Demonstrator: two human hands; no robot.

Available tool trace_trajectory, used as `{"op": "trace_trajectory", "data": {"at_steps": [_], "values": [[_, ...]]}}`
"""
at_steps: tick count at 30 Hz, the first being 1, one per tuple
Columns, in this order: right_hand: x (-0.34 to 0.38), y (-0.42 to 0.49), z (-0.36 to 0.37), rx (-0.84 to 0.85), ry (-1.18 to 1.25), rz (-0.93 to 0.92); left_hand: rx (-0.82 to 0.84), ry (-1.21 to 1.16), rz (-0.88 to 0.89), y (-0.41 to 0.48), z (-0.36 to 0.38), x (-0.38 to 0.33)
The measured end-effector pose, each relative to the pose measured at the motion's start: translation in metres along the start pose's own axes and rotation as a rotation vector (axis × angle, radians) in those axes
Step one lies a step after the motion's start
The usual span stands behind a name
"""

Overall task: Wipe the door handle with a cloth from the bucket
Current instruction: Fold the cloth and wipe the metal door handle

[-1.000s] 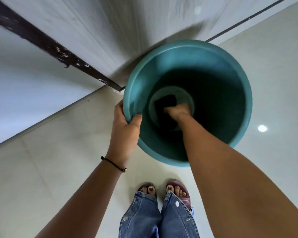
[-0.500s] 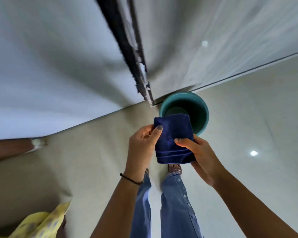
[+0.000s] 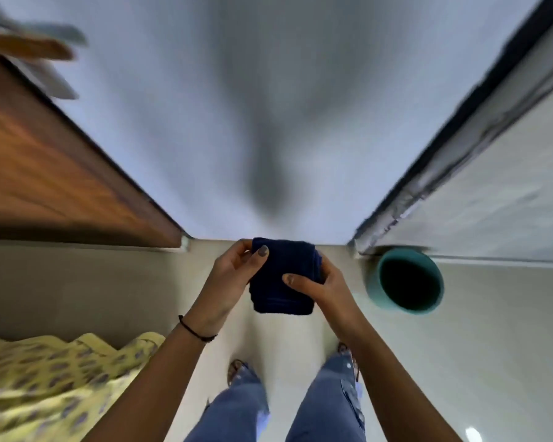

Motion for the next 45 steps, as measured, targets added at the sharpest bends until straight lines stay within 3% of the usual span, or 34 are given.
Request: {"op": "trace_trajectory", "data": {"at_steps": [5, 12, 16, 20, 22, 24, 27, 29, 39, 45], "values": [[0.056, -0.012, 0.154, 0.185, -0.071, -0.122, -0.210, -0.033, 0.184, 0.007, -0.137, -0.075], [0.155, 0.035, 0.247, -0.005, 0.074, -0.257, -0.550, -0.080, 0.541, 0.055, -0.274, -0.195], [0.234, 0.053, 0.283, -0.175, 0.014, -0.587, -0.713, 0.066, 0.719, 0.084, -0.327, -0.246], [0.296, 0.050, 0.347, -0.178, 0.009, -0.954, -0.859, 0.251, 0.891, 0.102, -0.359, -0.283], [0.310, 0.063, 0.387, -0.208, -0.164, -1.105, -0.911, 0.320, 0.968, 0.113, -0.375, -0.297], [0.306, 0.080, 0.431, -0.262, -0.504, -1.208, -0.968, 0.399, 1.048, 0.123, -0.386, -0.308], [0.275, 0.096, 0.483, -0.301, -0.957, -1.223, -1.011, 0.573, 1.147, 0.140, -0.395, -0.319], [0.260, 0.102, 0.499, -0.366, -1.098, -1.180, -0.988, 0.669, 1.209, 0.156, -0.401, -0.321], [0.277, 0.108, 0.475, -0.678, -1.231, -1.147, -0.833, 0.889, 1.566, 0.184, -0.412, -0.324], [0.274, 0.107, 0.477, -0.814, -1.155, -1.030, -0.804, 0.912, 1.632, 0.185, -0.410, -0.321]]}}
Point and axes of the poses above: each hand's wrist, its own y-axis towards the middle knuckle, its own z-axis out of the palm, x = y × z, the point moved 10 cm from there along y, towards the middle knuckle, and after that the axes turned 13 degrees about -x, right-handed, at the moved point
